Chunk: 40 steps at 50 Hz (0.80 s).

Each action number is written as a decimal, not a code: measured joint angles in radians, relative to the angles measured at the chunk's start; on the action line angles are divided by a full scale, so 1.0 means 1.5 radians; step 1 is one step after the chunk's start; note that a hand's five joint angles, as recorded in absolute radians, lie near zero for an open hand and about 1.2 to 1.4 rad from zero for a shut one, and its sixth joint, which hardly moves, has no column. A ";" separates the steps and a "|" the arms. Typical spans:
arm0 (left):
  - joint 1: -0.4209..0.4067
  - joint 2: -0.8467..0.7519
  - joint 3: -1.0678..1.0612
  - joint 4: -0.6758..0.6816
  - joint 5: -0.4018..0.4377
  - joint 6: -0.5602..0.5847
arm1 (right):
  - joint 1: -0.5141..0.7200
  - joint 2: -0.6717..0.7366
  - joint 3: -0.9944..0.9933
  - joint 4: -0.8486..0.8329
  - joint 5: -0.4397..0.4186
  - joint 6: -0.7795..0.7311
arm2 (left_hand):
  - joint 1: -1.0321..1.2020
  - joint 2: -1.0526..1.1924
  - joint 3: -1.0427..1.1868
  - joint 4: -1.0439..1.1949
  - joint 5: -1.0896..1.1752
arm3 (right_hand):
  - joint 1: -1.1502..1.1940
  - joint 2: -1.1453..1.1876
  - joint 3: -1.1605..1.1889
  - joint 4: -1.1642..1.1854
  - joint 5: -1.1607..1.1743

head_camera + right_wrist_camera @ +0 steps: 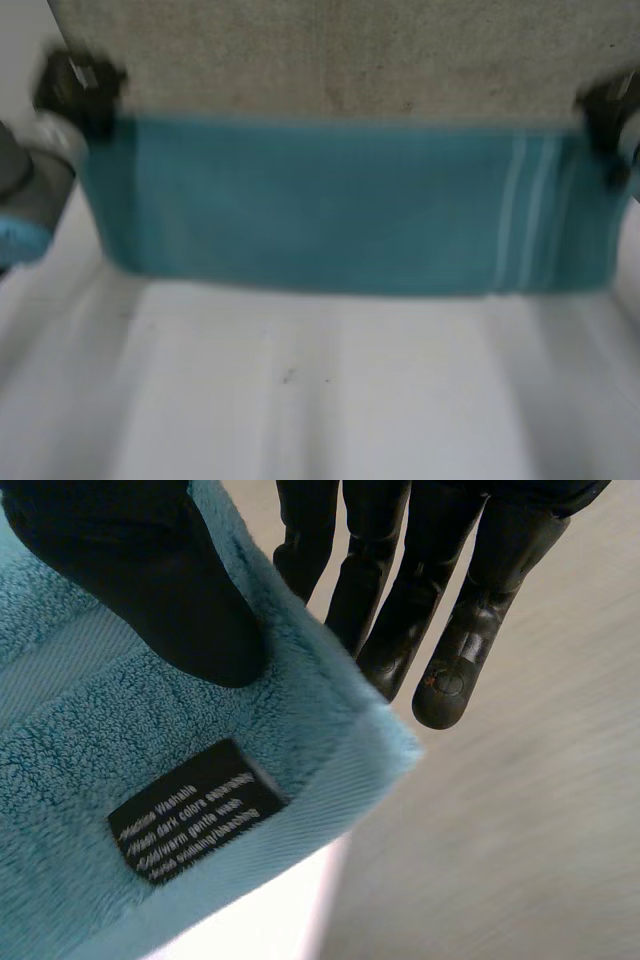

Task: Fold the laundry

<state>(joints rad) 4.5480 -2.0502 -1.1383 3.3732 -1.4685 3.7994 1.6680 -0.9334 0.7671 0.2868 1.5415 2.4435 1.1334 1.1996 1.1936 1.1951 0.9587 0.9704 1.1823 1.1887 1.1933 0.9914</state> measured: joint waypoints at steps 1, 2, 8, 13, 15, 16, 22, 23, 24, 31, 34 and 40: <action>0.000 0.000 0.000 0.000 0.000 0.000 | 0.000 0.000 0.000 0.000 0.000 0.000 | 0.000 0.000 0.000 0.000 0.000 | 0.000 0.000 0.000 0.000 0.000; -0.002 0.011 0.040 0.040 -0.009 -0.025 | 0.006 -0.009 -0.046 -0.058 0.009 0.027 | 0.000 0.000 0.000 0.000 0.000 | 0.000 0.000 0.000 0.000 0.000; 0.001 0.074 0.122 0.237 -0.059 -0.144 | 0.012 -0.119 -0.070 -0.290 0.035 0.106 | 0.000 0.000 0.000 0.000 0.000 | 0.000 0.000 0.000 0.000 0.000; 0.008 0.089 0.097 0.268 -0.068 -0.187 | 0.011 -0.179 0.029 -0.348 0.033 0.119 | 0.000 0.000 0.000 0.000 0.000 | 0.000 0.000 0.000 0.000 0.000; 0.012 0.090 0.065 0.263 -0.062 -0.201 | 0.011 -0.188 0.072 -0.351 0.030 0.119 | 0.000 0.000 0.000 0.000 0.000 | 0.000 0.000 0.000 0.000 0.001; 0.014 0.090 0.052 0.260 -0.058 -0.206 | 0.011 -0.191 0.100 -0.350 0.027 0.119 | 0.000 0.000 0.000 0.000 0.000 | 0.000 0.000 0.000 0.000 0.001; 0.023 0.084 -0.050 0.246 -0.020 -0.230 | 0.012 -0.192 0.205 -0.341 0.004 0.118 | 0.000 0.000 0.000 0.000 0.000 | 0.000 0.000 0.000 0.000 0.001; 0.025 0.081 -0.076 0.246 -0.010 -0.234 | 0.012 -0.190 0.228 -0.339 -0.004 0.118 | 0.000 0.000 0.000 0.000 0.000 | 0.000 0.000 0.000 0.000 0.001; 0.025 0.079 -0.092 0.247 -0.004 -0.236 | 0.012 -0.189 0.248 -0.338 -0.012 0.119 | 0.000 0.001 0.000 0.000 0.000 | 0.003 0.000 0.000 0.000 0.001; 0.025 0.021 -0.214 0.280 0.027 -0.242 | 0.011 -0.137 0.333 -0.334 -0.039 0.119 | 0.000 0.001 0.000 0.000 0.000 | 0.003 0.000 0.000 0.000 0.002; 0.022 -0.021 -0.266 0.297 0.033 -0.240 | 0.011 -0.101 0.353 -0.331 -0.040 0.118 | 0.000 0.001 0.001 0.000 0.000 | 0.003 0.000 0.000 0.000 0.002; 0.021 -0.059 -0.330 0.301 0.037 -0.234 | 0.007 -0.042 0.392 -0.297 -0.038 0.115 | 0.000 0.001 0.001 0.000 0.000 | 0.003 0.000 0.000 0.000 0.002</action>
<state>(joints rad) 4.5802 -2.1394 -1.6335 3.8242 -1.4132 3.4490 1.6783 -0.9971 1.3549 -0.1595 1.4845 2.6156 1.1334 1.2013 1.1944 1.1953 0.9587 0.9744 1.1823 1.1887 1.1933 0.9937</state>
